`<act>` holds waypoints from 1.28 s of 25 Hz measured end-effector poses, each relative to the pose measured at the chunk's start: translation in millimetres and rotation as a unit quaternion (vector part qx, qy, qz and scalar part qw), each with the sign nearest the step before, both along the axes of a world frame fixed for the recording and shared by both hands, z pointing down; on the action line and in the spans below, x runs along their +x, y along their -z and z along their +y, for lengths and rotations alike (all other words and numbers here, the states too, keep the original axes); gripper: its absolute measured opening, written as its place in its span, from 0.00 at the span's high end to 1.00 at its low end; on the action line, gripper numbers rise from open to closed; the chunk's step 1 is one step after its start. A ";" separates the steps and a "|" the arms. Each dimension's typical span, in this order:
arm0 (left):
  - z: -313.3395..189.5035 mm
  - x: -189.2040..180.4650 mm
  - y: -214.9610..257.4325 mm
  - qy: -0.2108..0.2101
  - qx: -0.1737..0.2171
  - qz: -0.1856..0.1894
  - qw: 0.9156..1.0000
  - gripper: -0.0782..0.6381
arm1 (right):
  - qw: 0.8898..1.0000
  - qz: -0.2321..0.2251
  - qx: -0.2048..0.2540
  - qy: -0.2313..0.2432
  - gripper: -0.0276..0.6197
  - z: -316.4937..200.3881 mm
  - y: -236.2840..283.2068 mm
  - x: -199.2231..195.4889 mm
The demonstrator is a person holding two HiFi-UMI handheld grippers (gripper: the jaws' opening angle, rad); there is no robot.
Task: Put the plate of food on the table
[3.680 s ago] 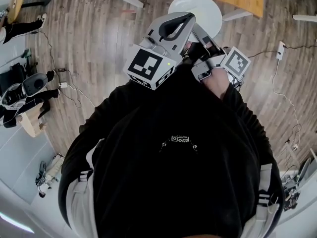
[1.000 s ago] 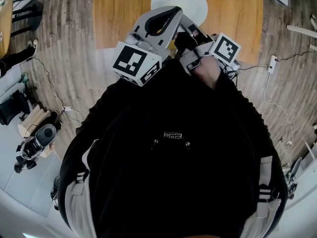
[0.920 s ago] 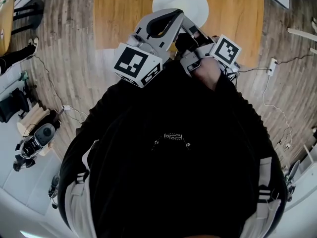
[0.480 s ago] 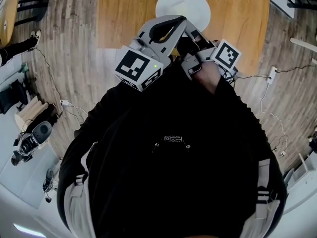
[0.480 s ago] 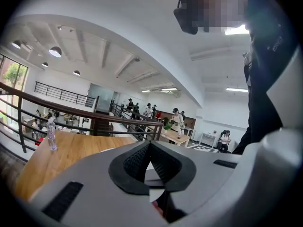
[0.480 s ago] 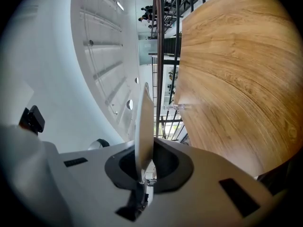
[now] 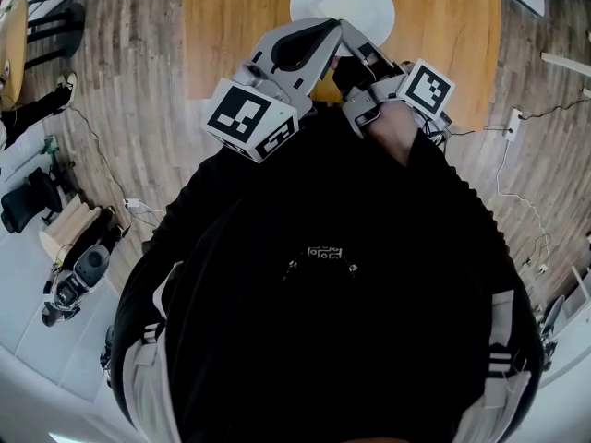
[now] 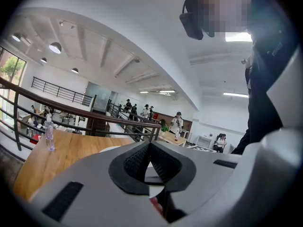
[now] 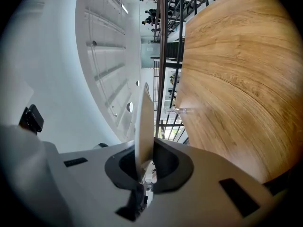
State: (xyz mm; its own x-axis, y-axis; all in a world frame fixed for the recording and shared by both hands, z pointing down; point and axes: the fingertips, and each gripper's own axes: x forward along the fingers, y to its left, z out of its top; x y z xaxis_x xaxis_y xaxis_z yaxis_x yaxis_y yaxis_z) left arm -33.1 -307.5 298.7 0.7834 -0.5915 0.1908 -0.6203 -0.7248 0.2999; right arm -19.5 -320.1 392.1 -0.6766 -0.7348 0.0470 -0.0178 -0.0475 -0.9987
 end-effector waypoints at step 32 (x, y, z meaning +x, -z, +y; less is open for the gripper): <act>-19.9 -10.0 -32.1 -0.010 -0.040 -0.013 0.999 0.88 | 0.999 0.010 -0.026 -0.018 0.92 -38.1 -74.2 -4.3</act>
